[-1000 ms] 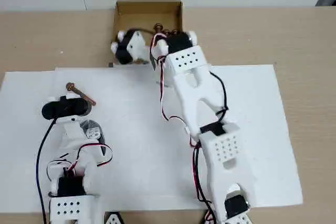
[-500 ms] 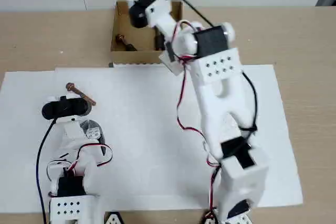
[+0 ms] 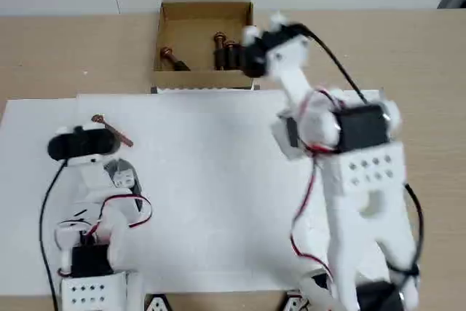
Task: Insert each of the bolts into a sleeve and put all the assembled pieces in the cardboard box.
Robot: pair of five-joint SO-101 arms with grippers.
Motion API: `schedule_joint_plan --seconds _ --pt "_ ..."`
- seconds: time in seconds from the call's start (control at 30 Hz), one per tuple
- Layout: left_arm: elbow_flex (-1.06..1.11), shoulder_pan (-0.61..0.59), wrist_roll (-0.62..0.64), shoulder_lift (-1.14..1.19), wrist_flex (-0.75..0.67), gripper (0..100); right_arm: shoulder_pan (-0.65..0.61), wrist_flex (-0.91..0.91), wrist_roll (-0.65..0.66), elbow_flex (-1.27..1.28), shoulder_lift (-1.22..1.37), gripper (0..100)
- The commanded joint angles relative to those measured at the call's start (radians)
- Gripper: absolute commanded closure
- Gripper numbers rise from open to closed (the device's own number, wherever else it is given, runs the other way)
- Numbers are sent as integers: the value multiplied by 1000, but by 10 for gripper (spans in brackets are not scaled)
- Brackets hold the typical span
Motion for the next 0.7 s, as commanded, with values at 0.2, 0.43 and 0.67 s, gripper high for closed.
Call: schedule_joint_plan --seconds 0.2,0.43,0.67 --pt "-409 -3 -8 215 242 989 162 -94 -11 402 -295 995" --pt "-573 -40 89 577 170 989 177 -170 -9 589 -466 995" --pt "-734 -127 166 925 117 989 177 -170 -9 681 -567 995"
